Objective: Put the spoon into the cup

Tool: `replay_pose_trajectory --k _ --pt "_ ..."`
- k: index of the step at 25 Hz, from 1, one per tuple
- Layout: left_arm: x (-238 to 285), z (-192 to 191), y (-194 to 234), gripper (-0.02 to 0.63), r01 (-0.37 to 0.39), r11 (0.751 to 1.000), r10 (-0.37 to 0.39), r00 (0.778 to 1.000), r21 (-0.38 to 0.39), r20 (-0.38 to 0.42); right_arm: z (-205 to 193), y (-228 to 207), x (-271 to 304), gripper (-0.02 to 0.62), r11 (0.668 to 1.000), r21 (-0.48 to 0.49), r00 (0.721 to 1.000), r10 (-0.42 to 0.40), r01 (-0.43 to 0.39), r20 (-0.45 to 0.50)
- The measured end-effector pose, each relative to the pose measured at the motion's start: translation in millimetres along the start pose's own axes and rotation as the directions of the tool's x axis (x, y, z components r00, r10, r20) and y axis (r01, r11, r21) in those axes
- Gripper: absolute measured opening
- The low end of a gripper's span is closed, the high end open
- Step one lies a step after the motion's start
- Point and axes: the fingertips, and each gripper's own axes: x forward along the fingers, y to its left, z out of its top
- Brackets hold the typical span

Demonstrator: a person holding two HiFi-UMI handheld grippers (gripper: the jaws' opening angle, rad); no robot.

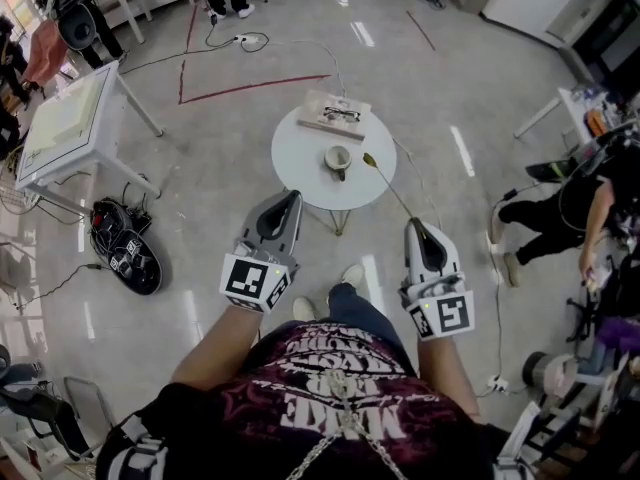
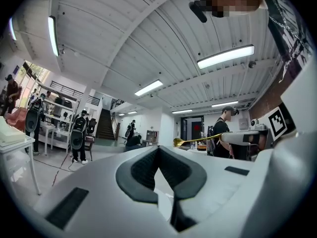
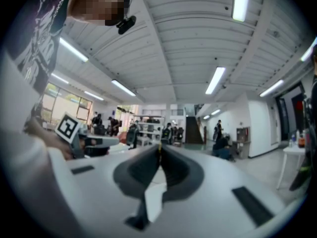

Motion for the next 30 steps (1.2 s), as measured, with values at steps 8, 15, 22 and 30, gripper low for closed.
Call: replay_pose_trajectory --k 8,15,22,30 --pt "9 5 16 0.028 -0.026 0.999 0.025 1.0 0.032 0.008 -2 -3 28 0.035 0.999 0.007 0.999 0.039 -0.039 0.021" --pt "18 -1 38 0.028 -0.067 0.997 0.067 0.998 0.041 -0.002 -12 -12 57 0.035 0.997 0.016 0.997 0.069 -0.069 0.02" --pt "35 -12 51 0.028 -0.072 0.997 0.073 0.997 0.03 -0.014 -18 -23 79 0.035 0.997 0.012 0.997 0.072 -0.072 0.019" --pt "71 -20 31 0.028 -0.026 1.0 0.026 0.999 0.006 -0.029 -29 -55 62 0.035 0.999 0.047 0.999 0.022 -0.021 -0.024"
